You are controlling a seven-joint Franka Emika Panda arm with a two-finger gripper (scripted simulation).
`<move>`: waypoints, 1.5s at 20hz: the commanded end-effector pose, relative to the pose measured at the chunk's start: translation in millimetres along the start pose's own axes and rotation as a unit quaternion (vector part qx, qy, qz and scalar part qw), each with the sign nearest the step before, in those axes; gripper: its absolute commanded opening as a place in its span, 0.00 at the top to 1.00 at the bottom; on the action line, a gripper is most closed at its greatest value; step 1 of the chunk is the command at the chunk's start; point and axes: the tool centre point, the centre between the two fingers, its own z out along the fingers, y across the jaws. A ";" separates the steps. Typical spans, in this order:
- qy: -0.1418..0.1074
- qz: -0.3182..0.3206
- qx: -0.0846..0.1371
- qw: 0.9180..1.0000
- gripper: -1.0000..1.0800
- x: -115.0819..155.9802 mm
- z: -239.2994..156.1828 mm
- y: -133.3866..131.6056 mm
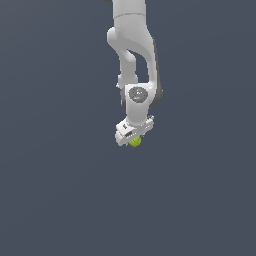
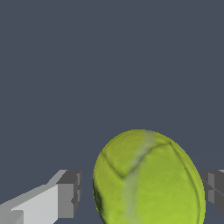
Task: Pick up the object and move it to a goal position.
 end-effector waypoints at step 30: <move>0.001 0.000 -0.001 1.000 1.00 4.1 -97.1 -6.1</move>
